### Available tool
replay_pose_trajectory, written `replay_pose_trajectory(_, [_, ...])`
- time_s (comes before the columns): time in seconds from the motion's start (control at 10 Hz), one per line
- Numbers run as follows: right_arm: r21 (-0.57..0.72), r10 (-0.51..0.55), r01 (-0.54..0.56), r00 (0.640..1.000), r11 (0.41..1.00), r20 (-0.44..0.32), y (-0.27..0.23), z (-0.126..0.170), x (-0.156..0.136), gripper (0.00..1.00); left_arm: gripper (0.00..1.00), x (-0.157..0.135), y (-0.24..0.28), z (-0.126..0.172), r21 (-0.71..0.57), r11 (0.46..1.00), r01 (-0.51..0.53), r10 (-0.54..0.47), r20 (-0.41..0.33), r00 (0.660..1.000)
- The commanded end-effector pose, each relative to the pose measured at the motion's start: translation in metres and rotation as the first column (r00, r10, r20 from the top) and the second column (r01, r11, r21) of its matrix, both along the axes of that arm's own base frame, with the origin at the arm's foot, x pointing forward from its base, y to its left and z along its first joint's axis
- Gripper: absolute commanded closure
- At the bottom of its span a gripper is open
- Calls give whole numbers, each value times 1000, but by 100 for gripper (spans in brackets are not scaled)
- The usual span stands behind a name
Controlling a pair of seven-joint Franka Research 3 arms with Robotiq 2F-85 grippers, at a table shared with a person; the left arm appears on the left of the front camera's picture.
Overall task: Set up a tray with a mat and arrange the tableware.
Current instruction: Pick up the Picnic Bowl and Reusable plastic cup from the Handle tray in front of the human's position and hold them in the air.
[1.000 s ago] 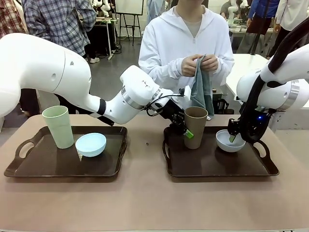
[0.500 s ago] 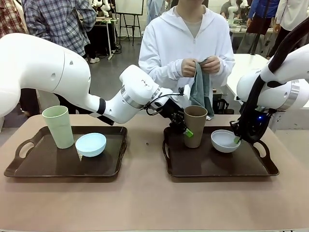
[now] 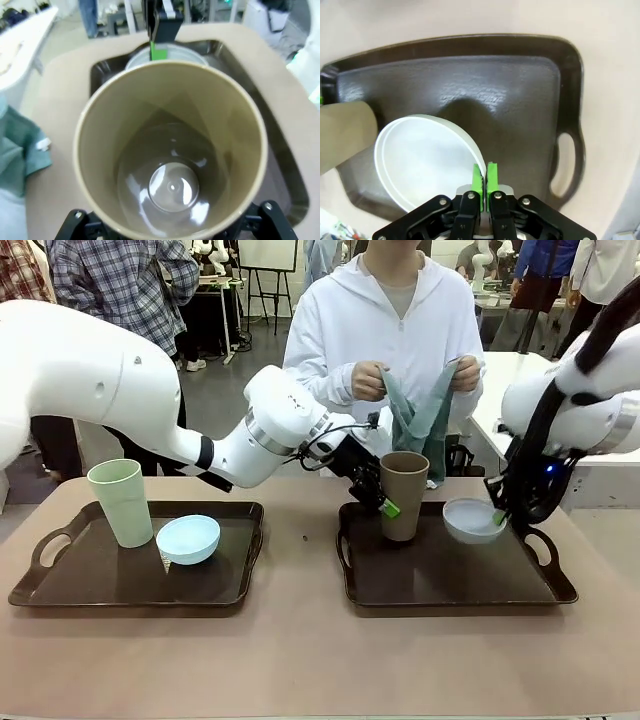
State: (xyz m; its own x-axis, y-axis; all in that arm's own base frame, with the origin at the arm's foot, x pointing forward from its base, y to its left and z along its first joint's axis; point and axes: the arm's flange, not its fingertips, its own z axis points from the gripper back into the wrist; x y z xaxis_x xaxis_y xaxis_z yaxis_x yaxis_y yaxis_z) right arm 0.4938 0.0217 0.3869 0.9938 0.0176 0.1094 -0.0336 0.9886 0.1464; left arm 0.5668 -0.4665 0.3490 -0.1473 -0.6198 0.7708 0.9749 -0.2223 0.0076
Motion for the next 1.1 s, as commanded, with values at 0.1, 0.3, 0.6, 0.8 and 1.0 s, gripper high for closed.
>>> replay_pose_trajectory(0.1, [0,61,-61,997,998,54,3,96,-61,100,100,-48,14,79,26,1000,13,-12,-10,1000])
replay_pose_trajectory(0.3, [-26,32,-30,996,999,88,4,139,-84,100,100,-78,17,129,23,1000,21,-22,51,998])
replay_pose_trajectory(0.6, [-46,-25,30,993,998,112,-1,167,-99,100,100,-102,20,170,29,999,-24,20,110,994])
replay_pose_trajectory(0.8, [-32,16,-12,992,999,126,-1,174,-103,100,100,-95,9,180,27,1000,13,-16,116,993])
replay_pose_trajectory(1.0, [-32,16,-12,992,999,126,-1,174,-103,100,100,-95,9,180,27,1000,13,-16,116,993])
